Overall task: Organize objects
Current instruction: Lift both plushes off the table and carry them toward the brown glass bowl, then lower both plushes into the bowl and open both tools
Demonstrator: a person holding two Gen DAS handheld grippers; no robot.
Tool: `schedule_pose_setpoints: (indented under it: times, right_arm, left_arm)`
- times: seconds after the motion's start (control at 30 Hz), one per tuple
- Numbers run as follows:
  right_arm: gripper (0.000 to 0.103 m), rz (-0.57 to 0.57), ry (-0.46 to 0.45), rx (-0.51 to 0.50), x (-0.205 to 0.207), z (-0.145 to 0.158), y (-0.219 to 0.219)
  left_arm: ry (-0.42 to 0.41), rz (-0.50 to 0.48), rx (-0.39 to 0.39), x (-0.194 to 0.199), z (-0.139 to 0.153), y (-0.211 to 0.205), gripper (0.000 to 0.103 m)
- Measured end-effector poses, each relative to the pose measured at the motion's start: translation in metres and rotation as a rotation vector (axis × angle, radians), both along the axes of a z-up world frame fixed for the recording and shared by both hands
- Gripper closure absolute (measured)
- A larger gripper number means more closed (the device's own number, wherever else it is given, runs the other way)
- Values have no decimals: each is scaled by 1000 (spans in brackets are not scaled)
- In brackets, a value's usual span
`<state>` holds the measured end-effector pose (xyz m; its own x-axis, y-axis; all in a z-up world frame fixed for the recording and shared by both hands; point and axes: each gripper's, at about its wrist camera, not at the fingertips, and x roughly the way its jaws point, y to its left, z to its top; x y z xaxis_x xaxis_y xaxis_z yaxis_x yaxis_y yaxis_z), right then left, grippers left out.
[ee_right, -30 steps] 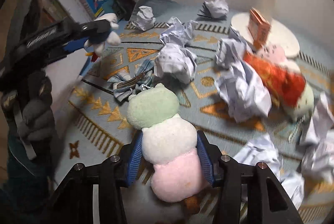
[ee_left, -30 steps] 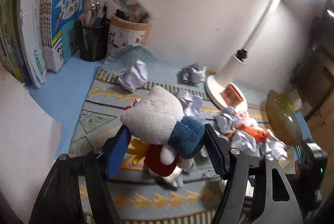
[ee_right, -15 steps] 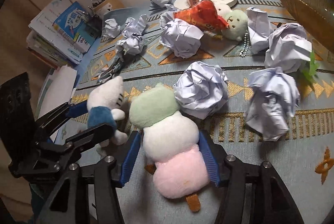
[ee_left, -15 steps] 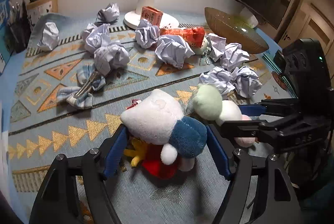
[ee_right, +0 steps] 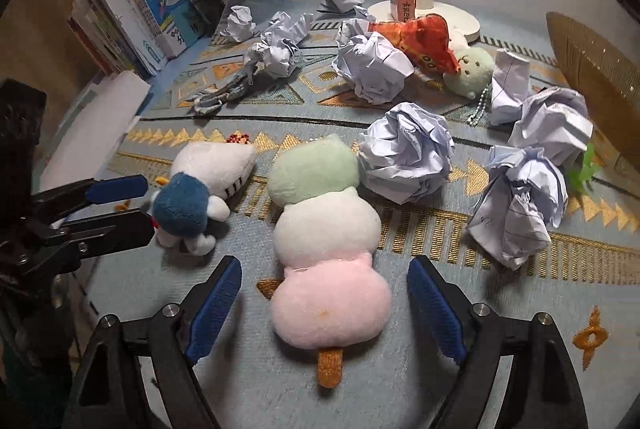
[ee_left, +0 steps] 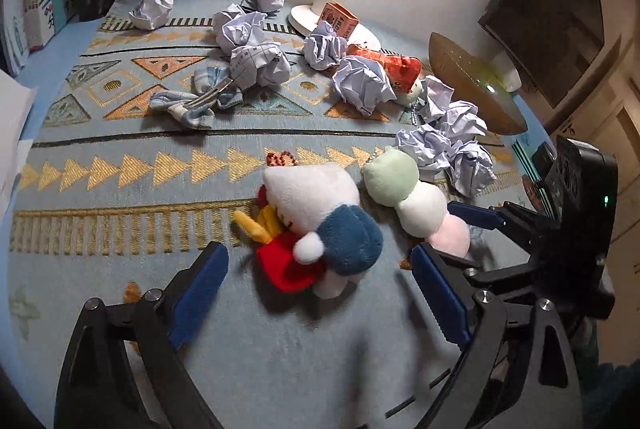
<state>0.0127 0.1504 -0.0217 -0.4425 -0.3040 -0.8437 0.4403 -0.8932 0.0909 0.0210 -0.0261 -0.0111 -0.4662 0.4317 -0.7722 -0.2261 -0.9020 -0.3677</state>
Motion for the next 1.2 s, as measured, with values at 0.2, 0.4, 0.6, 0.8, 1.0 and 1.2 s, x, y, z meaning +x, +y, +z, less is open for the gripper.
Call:
schedule_pose_setpoints:
  times: [0.2,0.4,0.6,0.8,1.0,1.2]
  right_arm:
    - [51,43,76,41,8,-1,-1]
    - [53,82,45,-181,12,20,19]
    - [53,38,140,-330,10,74,57]
    - [53,-237,330,-319,-8,118,135]
    - [53,-596,374,-324,-42,126,223]
    - [52,-737,324,-324,-81,119,270]
  left_arm:
    - [1,74,-136,-11,-11,27,45]
    - [70,71,-102,-4,10,21,57]
    - [193,52,-34,-16,60,37,57]
    - [302,-66,14,-53,102,108,57]
    - [310,-192,88,-106,108,196,57]
    - [290,-265,83,-152,98,270,56]
